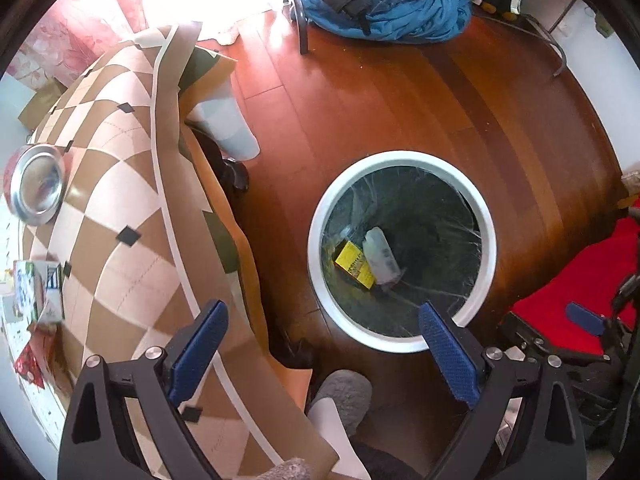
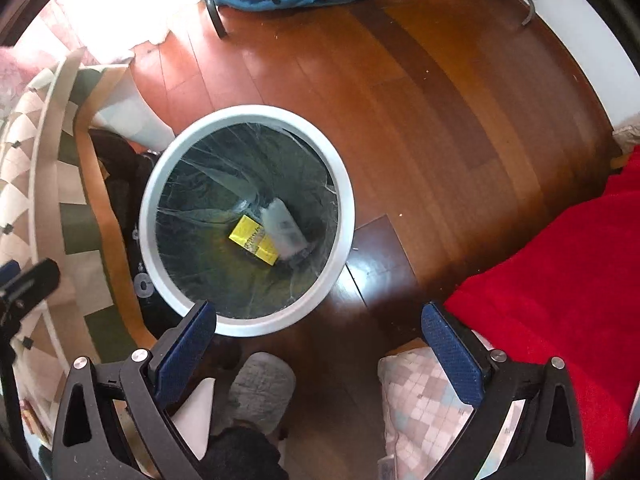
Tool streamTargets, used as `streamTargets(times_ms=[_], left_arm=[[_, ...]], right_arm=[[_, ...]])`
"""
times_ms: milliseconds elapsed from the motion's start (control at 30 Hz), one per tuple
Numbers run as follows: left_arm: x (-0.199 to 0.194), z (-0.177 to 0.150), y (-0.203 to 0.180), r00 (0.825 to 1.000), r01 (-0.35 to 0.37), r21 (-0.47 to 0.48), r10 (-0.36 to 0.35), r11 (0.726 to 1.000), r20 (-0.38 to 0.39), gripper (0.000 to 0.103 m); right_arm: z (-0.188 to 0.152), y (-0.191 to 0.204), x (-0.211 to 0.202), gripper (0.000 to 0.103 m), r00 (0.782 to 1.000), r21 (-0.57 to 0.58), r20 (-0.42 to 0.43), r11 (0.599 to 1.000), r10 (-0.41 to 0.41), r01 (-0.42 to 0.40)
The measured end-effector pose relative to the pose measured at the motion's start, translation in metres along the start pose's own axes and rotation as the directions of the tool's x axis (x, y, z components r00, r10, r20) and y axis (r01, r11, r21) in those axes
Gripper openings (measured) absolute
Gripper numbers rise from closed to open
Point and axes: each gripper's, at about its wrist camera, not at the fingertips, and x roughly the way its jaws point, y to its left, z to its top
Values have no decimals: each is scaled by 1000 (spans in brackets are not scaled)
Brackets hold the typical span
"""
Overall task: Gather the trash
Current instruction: 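Move both tools back over the table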
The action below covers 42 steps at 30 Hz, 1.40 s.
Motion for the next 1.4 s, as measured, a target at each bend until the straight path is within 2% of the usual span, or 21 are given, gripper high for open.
streamTargets(times_ms=[267,533,667,800,933,1033,1167,1333,1400], left_arm=[[-36,-14,-3,999,3,8,-4,1000,53,97],[-94,-36,7,990,7,-9,-6,1000,141,97],[-130,-50,15,980,17,-20,-13,1000,199,97],[-168,-64,27,965,28,-35,-17,999,261,97],[-199,-77,47,951,26,-63,-5,998,308,97],[-216,-93,74,944,44,-99,-9,994,331,97],[-220,-128,127,945,30,-171,28,985,325,97],[-182,-188,218,966,-57,-310,131,949,222,97],[-157,-215,256,977,-64,-363,133,930,169,96]], right_arm=[[-15,1,-52,103,997,6,74,1000,7,-8],[-37,6,-119,103,985,0,174,1000,19,-19],[-50,13,-158,103,970,-2,238,999,37,-38],[-65,26,-201,103,947,-2,314,998,61,-64],[-83,48,-238,103,924,-33,359,991,132,-128],[-98,75,-253,103,914,-86,356,981,194,-174],[-124,125,-241,103,922,-175,295,963,252,-207],[-157,192,-186,103,934,-247,144,926,327,-286],[-170,214,-162,103,933,-257,91,913,348,-316]])
